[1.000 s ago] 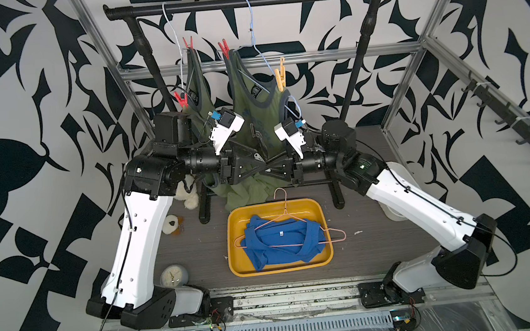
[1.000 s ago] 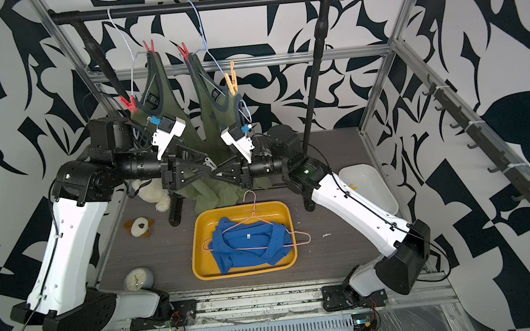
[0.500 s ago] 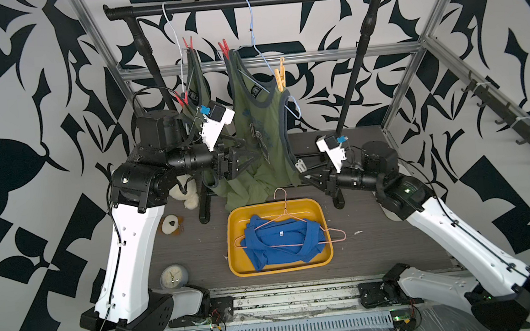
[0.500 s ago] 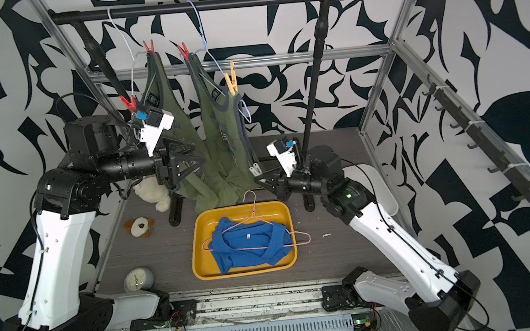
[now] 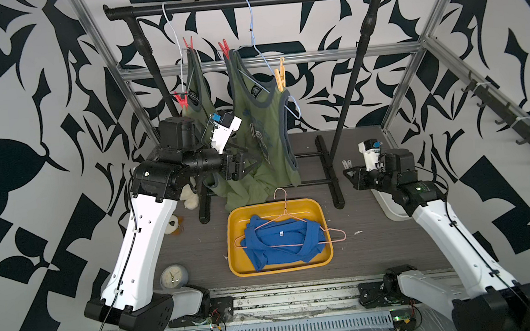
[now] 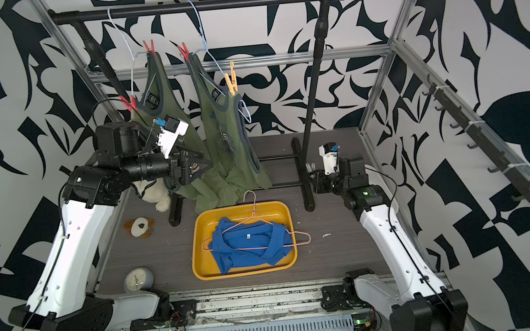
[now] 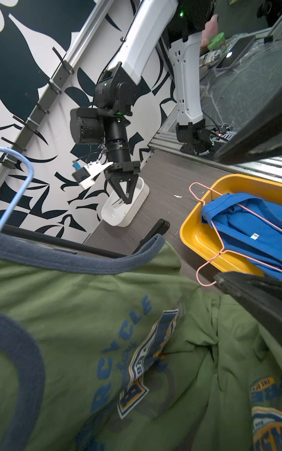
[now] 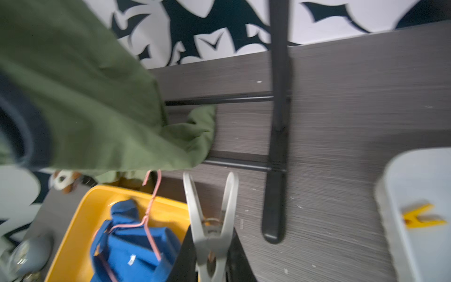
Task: Remove the clothespins securing tank tops to the hanger
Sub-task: Place the clothespin in the storage box.
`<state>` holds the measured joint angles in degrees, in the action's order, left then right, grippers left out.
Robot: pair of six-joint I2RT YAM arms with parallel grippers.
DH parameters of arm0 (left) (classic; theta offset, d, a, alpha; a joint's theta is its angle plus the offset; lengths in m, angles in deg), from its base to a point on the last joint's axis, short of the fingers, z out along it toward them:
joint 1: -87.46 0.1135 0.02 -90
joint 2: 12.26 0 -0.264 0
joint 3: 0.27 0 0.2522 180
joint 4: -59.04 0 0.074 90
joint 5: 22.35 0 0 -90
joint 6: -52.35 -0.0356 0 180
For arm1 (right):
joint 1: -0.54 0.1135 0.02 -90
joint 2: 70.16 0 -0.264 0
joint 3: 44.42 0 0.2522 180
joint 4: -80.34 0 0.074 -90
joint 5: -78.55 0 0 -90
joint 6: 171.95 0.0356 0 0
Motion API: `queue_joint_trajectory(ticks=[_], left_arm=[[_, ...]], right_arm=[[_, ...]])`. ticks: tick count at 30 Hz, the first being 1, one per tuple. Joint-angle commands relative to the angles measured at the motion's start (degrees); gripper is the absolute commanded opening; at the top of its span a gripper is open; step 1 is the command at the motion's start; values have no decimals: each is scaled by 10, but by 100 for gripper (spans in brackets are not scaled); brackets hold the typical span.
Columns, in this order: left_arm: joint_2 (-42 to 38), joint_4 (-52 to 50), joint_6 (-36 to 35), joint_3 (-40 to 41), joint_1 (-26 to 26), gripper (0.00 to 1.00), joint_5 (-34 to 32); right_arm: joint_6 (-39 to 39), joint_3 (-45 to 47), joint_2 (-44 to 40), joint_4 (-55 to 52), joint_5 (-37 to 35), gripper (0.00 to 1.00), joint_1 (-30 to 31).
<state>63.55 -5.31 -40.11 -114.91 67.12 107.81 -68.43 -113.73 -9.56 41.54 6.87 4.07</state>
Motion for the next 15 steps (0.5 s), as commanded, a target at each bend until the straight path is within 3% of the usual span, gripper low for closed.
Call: queue_joint_trajectory(ticks=[1, 7, 15], left_arm=[[-14, 31, 5, 15, -2, 73, 24], [-20, 37, 1, 27, -2, 73, 25], [-23, 37, -6, 40, -2, 73, 21]], right_arm=[[22, 0, 26, 12, -81, 0, -42], [76, 20, 83, 51, -115, 0, -137], [105, 23, 182, 67, -151, 0, -214]])
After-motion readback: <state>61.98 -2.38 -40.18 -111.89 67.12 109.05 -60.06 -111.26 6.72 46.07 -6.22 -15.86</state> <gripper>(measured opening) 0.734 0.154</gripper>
